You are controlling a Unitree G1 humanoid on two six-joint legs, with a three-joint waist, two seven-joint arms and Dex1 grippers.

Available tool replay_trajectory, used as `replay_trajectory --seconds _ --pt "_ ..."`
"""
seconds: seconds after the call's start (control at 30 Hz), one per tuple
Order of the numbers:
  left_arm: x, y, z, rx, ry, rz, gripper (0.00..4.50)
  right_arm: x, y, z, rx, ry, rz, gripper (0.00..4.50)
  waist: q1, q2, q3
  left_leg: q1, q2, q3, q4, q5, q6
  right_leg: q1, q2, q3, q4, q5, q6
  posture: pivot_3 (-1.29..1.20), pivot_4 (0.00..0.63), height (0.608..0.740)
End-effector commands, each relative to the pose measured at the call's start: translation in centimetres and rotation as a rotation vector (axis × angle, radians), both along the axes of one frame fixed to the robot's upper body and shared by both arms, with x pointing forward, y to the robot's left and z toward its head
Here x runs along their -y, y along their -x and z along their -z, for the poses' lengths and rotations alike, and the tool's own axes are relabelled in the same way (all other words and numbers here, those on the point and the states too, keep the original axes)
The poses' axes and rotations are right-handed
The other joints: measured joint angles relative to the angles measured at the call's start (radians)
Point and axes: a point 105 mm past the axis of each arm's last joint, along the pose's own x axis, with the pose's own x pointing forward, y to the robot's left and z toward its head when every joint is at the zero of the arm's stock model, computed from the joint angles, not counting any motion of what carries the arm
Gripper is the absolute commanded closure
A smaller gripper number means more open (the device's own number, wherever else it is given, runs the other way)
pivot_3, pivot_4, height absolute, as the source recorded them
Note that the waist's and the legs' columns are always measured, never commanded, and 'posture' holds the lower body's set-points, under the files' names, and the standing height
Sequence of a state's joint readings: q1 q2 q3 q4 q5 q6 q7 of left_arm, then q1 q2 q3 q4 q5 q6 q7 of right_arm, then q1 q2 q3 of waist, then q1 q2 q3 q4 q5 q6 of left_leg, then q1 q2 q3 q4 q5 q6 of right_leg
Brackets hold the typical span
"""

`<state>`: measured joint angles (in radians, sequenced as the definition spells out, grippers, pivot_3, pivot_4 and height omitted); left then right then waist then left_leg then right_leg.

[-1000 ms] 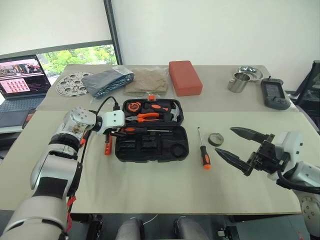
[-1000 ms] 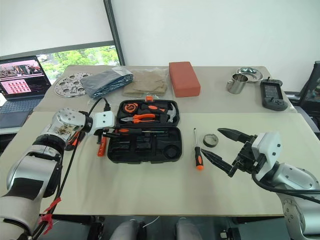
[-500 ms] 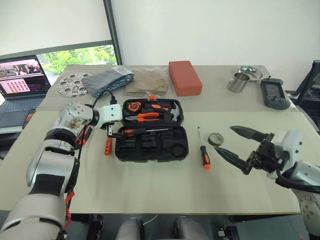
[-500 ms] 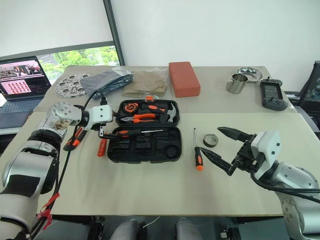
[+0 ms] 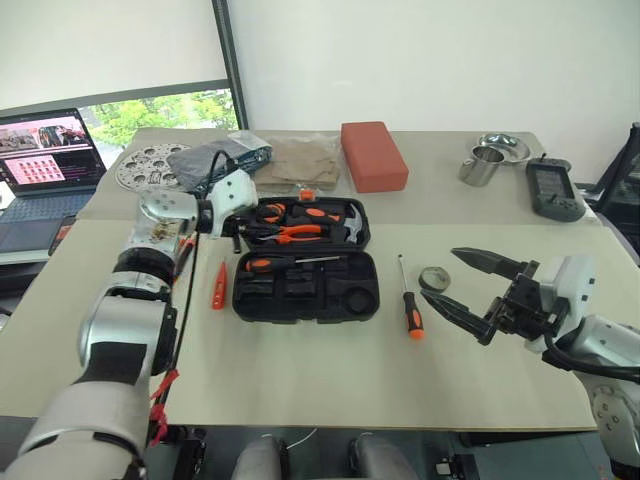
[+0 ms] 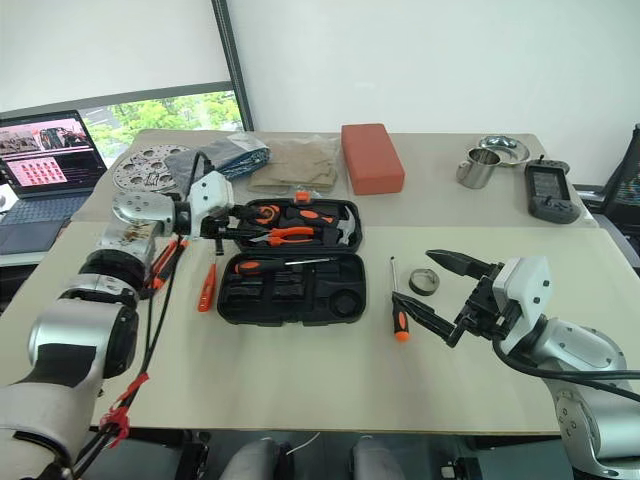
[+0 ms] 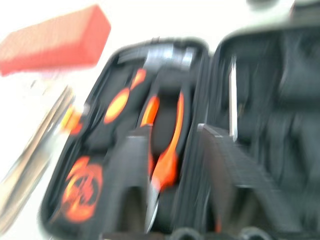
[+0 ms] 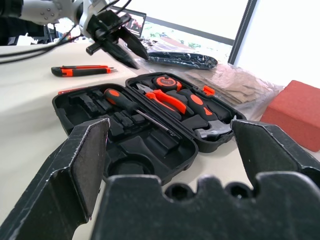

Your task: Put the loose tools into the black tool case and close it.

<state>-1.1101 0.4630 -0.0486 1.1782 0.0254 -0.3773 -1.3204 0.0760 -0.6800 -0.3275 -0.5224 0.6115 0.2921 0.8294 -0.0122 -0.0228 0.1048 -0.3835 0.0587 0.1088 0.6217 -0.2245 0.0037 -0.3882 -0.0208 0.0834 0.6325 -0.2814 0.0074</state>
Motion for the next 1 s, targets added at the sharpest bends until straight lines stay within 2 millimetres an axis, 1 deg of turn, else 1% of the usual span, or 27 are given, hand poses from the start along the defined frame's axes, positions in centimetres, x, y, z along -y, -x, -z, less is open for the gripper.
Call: replay_trajectory --seconds 0.03,0.13,0.2,0.27,0.4,0.53,0.57,0.63,0.73,0.8,0.87,0.9,1.0 --pt "0.8 0.3 0.8 -0.013 0.016 0.025 4.43 0.2 0.4 -0.9 0.029 0.018 0.013 0.00 -0.003 0.000 0.000 0.000 0.000 0.000 0.001 0.000 0.000 0.000 0.000 0.000 0.000 0.000 0.000 0.00 0.150 0.740" --pt "1.6 0.4 1.6 -0.032 0.021 0.032 4.43 0.4 0.6 -0.8 0.023 0.021 0.020 0.00 -0.004 0.000 0.000 0.000 0.001 -0.001 0.002 0.000 0.001 0.000 0.001 0.000 0.001 0.000 0.000 0.00 0.150 0.740" --pt "2.5 0.6 2.5 -0.055 0.022 0.045 4.43 0.5 0.7 -0.6 0.017 0.025 0.027 0.00 -0.002 0.000 0.000 0.000 0.000 -0.001 0.003 0.000 0.001 0.000 0.001 0.000 0.001 0.000 0.000 0.00 0.150 0.740" --pt "3.0 0.6 3.4 -0.065 0.001 0.041 4.43 0.5 0.8 -0.6 0.014 0.027 0.030 0.00 -0.001 0.000 0.000 0.000 0.000 -0.001 0.003 0.000 0.001 0.001 0.001 0.000 0.001 0.000 0.000 0.00 0.150 0.740" --pt "3.1 0.7 4.6 -0.085 -0.046 0.035 4.43 0.9 1.0 -0.5 0.012 0.033 0.037 0.00 -0.002 0.000 0.000 -0.001 0.000 -0.002 0.004 0.000 0.001 0.001 0.001 0.000 0.001 0.000 0.000 0.00 0.150 0.740" --pt "2.3 0.8 6.9 -0.077 -0.197 0.009 4.43 1.1 1.2 -0.4 0.007 0.042 0.044 0.00 -0.002 0.000 0.000 -0.001 0.000 -0.003 0.003 0.000 0.001 0.001 0.001 0.000 0.001 0.000 0.000 0.00 0.150 0.740" --pt "2.2 0.8 7.2 -0.074 -0.221 0.004 4.43 1.1 1.3 -0.4 0.007 0.043 0.044 0.00 -0.003 0.000 0.000 -0.001 0.000 -0.003 0.003 0.000 0.001 0.001 0.001 0.000 0.001 0.000 0.000 0.00 0.150 0.740" --pt "2.0 0.7 7.7 -0.072 -0.245 -0.010 4.43 1.1 1.3 -0.3 0.005 0.047 0.044 0.00 -0.002 0.000 0.000 0.000 -0.001 -0.004 0.004 0.000 0.001 0.001 0.001 0.000 0.002 0.000 0.000 0.00 0.150 0.740" --pt "2.0 0.6 8.1 -0.093 -0.236 -0.039 4.43 1.1 1.2 -0.3 0.004 0.051 0.043 0.00 -0.004 0.001 -0.001 0.000 -0.001 -0.005 0.005 0.000 0.001 0.002 0.001 0.000 0.002 0.000 0.000 0.00 0.150 0.740" --pt "2.1 0.5 8.3 -0.115 -0.212 -0.066 4.43 1.0 1.1 -0.4 0.004 0.052 0.039 0.00 -0.004 0.001 -0.001 0.001 -0.006 -0.007 0.005 0.000 0.001 0.002 0.000 0.002 0.007 -0.001 0.001 0.00 0.150 0.740" --pt "2.1 0.4 8.4 -0.140 -0.179 -0.090 4.43 1.0 1.1 -0.4 0.005 0.054 0.036 0.00 -0.004 0.001 -0.001 0.001 -0.010 -0.016 0.005 0.000 0.001 0.002 0.000 0.003 0.009 -0.002 0.003 0.00 0.150 0.740" --pt "2.2 0.4 8.4 -0.146 -0.169 -0.095 4.43 1.0 1.1 -0.4 0.005 0.054 0.036 0.00 -0.004 0.001 -0.001 0.001 -0.011 -0.019 0.006 0.000 0.002 0.002 0.000 0.003 0.010 -0.005 0.008 0.00 0.150 0.740" --pt "2.4 0.3 8.4 -0.208 -0.094 -0.125 4.43 1.0 1.1 -0.4 0.004 0.057 0.034 0.00 -0.003 0.001 -0.001 0.003 -0.011 -0.023 0.007 0.002 0.004 0.002 0.000 0.003 0.012 -0.005 0.009 0.00 0.150 0.740"
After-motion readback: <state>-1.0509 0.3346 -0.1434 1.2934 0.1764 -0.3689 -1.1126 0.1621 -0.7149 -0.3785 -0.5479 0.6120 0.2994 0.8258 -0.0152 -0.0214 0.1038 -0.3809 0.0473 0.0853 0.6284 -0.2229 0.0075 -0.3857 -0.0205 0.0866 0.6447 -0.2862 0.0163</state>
